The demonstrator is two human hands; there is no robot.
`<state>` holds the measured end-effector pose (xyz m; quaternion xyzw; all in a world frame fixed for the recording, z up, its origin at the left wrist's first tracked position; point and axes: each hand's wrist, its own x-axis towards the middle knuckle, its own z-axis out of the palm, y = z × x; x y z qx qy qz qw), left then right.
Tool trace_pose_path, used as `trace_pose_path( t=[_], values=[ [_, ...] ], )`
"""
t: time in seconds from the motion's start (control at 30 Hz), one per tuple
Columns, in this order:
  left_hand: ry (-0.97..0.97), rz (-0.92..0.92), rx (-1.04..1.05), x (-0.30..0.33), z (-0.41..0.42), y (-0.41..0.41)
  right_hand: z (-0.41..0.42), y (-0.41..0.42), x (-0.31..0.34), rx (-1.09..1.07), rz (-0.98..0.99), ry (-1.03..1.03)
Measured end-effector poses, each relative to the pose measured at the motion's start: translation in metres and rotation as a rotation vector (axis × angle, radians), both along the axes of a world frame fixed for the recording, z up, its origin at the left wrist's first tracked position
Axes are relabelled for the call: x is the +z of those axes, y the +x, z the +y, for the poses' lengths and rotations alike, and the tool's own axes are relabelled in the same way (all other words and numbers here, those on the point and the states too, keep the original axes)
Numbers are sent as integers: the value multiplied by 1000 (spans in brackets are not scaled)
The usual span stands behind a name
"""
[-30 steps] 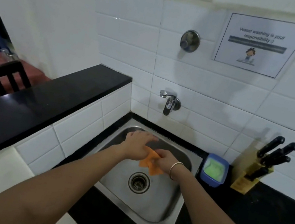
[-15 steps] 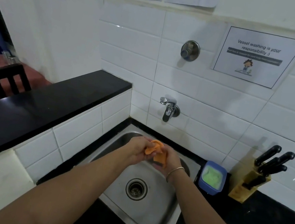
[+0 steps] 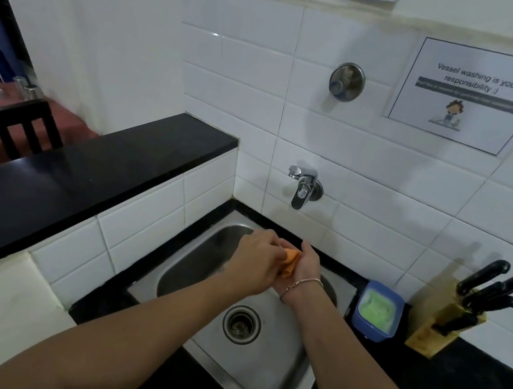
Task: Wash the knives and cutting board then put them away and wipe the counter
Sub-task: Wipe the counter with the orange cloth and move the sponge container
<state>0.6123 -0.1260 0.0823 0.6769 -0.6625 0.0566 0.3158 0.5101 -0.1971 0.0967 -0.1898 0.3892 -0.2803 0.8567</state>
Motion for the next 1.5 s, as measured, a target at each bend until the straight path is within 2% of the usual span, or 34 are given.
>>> trace_pose_path(
  t=[0.1, 0.23, 0.4, 0.57, 0.93, 1.5],
  values=[
    [44, -125, -126, 2, 5, -2, 1, -3, -3, 88, 104, -60],
    [118, -25, -239, 11, 12, 12, -8, -8, -1, 53, 206, -172],
    [-55, 200, -28, 17, 6, 29, -8, -4, 1, 16, 285, -198],
    [-28, 234, -13, 14, 5, 32, -1, 4, 1, 102, 339, -201],
    [-31, 236, 19, 13, 12, 35, 9, 24, 23, 77, 445, -287],
    [-43, 282, 9, 16, 12, 27, 23, 32, 17, 20, 672, -912]
  ],
)
